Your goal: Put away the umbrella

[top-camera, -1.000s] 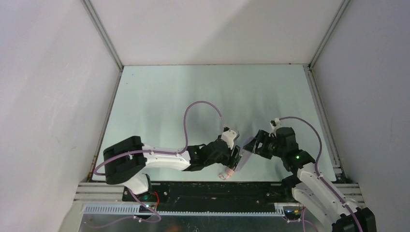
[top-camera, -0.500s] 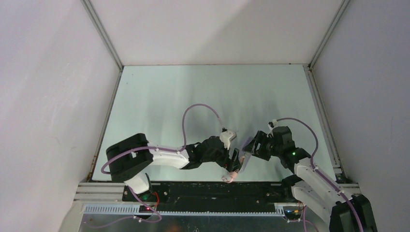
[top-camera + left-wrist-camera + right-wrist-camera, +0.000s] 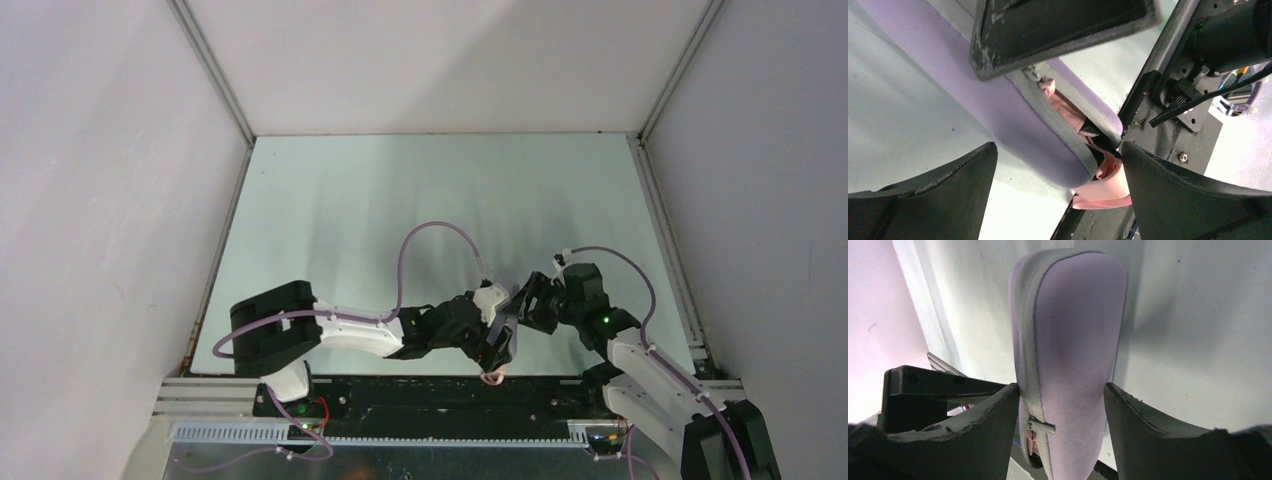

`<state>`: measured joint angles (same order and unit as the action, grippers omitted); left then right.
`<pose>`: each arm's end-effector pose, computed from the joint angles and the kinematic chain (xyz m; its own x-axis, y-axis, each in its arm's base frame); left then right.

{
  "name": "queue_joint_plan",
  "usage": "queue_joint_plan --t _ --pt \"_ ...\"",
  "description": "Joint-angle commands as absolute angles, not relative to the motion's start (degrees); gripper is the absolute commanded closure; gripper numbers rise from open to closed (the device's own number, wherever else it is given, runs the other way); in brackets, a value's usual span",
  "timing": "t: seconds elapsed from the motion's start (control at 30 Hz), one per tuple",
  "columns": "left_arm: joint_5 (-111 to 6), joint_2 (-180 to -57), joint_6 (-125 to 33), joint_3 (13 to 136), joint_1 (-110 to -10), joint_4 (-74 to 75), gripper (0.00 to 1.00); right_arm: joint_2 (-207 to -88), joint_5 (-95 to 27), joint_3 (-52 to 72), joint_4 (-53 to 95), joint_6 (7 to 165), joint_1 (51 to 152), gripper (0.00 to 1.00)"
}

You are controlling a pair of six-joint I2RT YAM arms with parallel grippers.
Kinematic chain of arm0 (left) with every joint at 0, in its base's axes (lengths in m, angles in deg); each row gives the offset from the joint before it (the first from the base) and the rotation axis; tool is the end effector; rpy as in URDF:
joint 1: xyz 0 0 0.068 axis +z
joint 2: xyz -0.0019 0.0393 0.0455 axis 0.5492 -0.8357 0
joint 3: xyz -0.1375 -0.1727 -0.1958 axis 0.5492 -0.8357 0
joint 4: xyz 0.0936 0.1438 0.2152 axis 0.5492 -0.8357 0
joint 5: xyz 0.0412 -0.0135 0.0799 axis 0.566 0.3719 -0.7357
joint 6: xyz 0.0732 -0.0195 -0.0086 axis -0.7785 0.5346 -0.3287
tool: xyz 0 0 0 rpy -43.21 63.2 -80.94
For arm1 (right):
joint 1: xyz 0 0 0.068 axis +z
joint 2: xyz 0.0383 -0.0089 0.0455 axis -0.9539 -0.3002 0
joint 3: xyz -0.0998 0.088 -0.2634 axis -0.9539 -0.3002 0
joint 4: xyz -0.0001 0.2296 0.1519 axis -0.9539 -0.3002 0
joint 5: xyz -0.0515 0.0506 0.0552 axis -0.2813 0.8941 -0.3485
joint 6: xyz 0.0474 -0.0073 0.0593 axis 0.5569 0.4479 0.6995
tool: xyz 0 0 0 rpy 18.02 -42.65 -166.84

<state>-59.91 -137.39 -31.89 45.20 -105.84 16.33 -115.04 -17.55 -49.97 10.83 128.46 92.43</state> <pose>0.1089 -0.3502 0.1584 -0.5683 0.3446 -0.7472 0.7890 0.4859 -0.3760 0.1568 0.0849 0.1461 -0.8709 0.4179 -0.2587 0.1061 0.6739 0.7312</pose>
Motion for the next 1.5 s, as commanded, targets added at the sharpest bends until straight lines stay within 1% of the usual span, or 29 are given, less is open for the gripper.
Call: queue_joint_plan --t 0.0,0.03,0.1,0.13,0.2,0.27,0.37,0.53,0.67,0.7,0.73,0.77,0.8,0.83,0.9,1.07,1.23,1.27,1.3,1.37,1.4,1.43,1.47 --pt "-65.68 -136.83 -31.61 46.81 -106.26 15.77 0.02 -111.05 -18.51 -50.22 9.90 126.96 91.39 0.35" --pt "-66.21 -137.16 -31.71 46.86 -106.26 15.56 0.02 -110.32 -18.53 -50.09 8.98 126.17 91.32 0.36" --pt "-66.61 -137.52 -32.01 47.05 -106.26 15.25 0.03 -108.60 -18.68 -49.43 7.17 124.55 91.14 0.43" --pt "-66.69 -137.47 -31.90 46.92 -106.26 15.24 0.02 -107.85 -18.83 -48.75 6.43 124.02 91.12 0.51" --pt "-66.50 -136.91 -31.54 46.53 -106.24 15.88 0.02 -107.35 -19.13 -47.81 4.11 123.00 91.24 0.59" --pt "-66.28 -135.98 -31.13 46.19 -106.25 16.12 0.01 -107.25 -18.76 -47.14 2.52 122.34 91.50 0.63" --pt "-66.00 -135.70 -31.01 47.43 -106.27 15.00 0.00 -107.69 -17.09 -46.92 1.95 122.23 92.14 0.64" --pt "-65.48 -137.17 -31.65 49.19 -106.26 12.32 0.00 -109.32 -17.35 -44.50 -0.49 120.95 94.23 0.58" --pt "-64.94 -138.59 -31.78 50.44 -106.16 11.33 0.01 -110.55 -18.17 -42.80 -1.87 120.78 96.47 0.48" --pt "-64.67 -138.80 -31.78 50.72 -106.13 11.73 0.02 -111.26 -18.57 -42.15 -2.05 120.73 97.28 0.43" --pt "-63.98 -139.23 -31.75 50.79 -106.15 12.01 0.03 -111.66 -19.57 -41.80 -2.40 120.70 97.70 0.40" --pt "-63.62 -139.34 -31.79 51.07 -106.10 12.37 0.04 -112.22 -20.24 -40.91 -2.49 120.69 98.55 0.32" --pt "-63.02 -139.48 -31.84 51.19 -106.14 12.63 0.04 -112.78 -22.03 -40.31 -2.93 120.58 98.99 0.27" --pt "-62.58 -139.50 -32.01 51.34 -106.05 12.98 0.04 -113.08 -23.14 -39.15 -3.19 120.46 99.93 0.17" --pt "-62.03 -138.98 -31.90 51.08 -105.71 13.87 0.04 -114.56 -26.62 -37.36 -3.56 119.85 101.15 0.08" --pt "-57.43 -133.28 -28.11 45.57 -102.55 21.24 0.02 -124.84 -34.06 -31.83 -3.92 116.22 102.59 0.05" --pt "-57.88 -125.11 -27.33 40.53 -100.80 19.71 0.00 -135.56 -39.90 -25.74 -3.43 113.83 106.31 0.06" --pt "-57.97 -124.23 -26.69 39.49 -100.41 19.06 0.00 -139.05 -40.81 -23.67 -4.24 113.52 107.19 0.08" --pt "-57.94 -122.34 -26.26 38.98 -100.13 18.83 0.00 -142.08 -44.56 -22.54 -6.09 113.03 107.61 0.09" --pt "-57.55 -119.52 -25.00 36.88 -99.30 18.82 0.00 -145.10 -45.96 -20.62 -6.97 112.41 108.21 0.15" --pt "-57.41 -118.49 -24.35 35.48 -98.83 18.81 0.00 -145.54 -45.39 -20.36 -6.71 112.29 108.15 0.21" --pt "-57.39 -116.69 -24.08 34.74 -98.54 18.80 0.00 -145.83 -43.83 -20.32 -6.05 112.11 108.09 0.24" --pt "-57.26 -115.80 -23.65 33.45 -98.07 18.68 0.00 -145.91 -43.09 -20.29 -5.68 111.96 107.86 0.30"
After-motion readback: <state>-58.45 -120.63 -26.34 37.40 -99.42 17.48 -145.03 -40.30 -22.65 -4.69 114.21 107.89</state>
